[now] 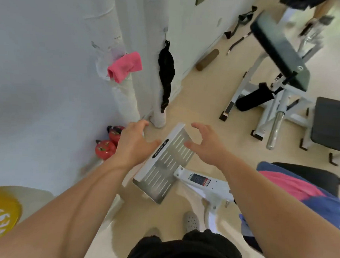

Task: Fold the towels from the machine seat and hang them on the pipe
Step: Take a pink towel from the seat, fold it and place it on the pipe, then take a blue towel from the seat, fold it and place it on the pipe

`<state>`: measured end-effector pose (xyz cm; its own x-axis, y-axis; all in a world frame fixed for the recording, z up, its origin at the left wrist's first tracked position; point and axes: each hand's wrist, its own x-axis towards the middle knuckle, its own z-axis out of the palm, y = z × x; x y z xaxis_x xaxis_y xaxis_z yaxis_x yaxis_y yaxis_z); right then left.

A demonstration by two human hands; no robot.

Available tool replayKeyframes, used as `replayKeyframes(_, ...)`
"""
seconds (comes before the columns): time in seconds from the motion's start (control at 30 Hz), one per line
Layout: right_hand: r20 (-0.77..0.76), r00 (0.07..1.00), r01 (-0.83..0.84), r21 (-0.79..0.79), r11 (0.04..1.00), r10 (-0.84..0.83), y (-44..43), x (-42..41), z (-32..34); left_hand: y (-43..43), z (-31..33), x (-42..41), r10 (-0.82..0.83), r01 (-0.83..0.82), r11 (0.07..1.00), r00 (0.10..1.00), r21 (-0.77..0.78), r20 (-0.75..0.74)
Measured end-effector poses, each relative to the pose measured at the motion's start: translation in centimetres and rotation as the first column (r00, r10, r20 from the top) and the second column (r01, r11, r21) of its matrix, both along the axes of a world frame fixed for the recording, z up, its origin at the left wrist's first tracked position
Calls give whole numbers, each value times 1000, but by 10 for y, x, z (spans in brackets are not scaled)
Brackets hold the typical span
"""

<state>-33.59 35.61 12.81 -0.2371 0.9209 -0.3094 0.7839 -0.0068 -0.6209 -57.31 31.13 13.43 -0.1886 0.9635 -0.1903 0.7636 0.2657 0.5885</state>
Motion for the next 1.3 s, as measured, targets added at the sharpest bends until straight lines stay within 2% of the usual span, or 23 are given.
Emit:
replayKeyframes(0.17, 187, 977, 125, -111, 986, -102, -70, 90, -23, -24, -14, 77, -245, 243, 968, 969, -66, -31)
replayKeyframes(0.27, 298, 947, 172, -142, 975, -124, -107, 152, -42, -31, -25, 137, -331, 325, 938, 943, -123, -34)
replayKeyframes(0.43, 347, 910, 294, -160, 942, -226, -157, 256, -66, -51, -49, 251, -451, 433, 880, 890, -197, -61)
replayKeyframes(0.73, 463, 881, 222, -218, 950, -100, -200, 430, -111, -92, -105, 439, -566, 518, 773, 824, -365, -31)
replayKeyframes(0.9, 451, 888, 206, -221, 953, -88, -215, 468, -139, -103, -138, 481, -630, 549, 703, 776, -451, -37)
replayKeyframes(1.07, 454, 873, 229, -60, 972, -178, -216, 481, -164, -106, -181, 499, -677, 584, 647, 736, -490, -18)
replayKeyframes(1.17, 439, 871, 245, -3, 970, -219, -214, 486, -174, -114, -202, 507, -689, 612, 609, 723, -505, 45)
replayKeyframes(1.3, 450, 863, 236, 42, 971, -229, -213, 495, -179, -123, -218, 516, -622, 581, 669, 779, -464, 78)
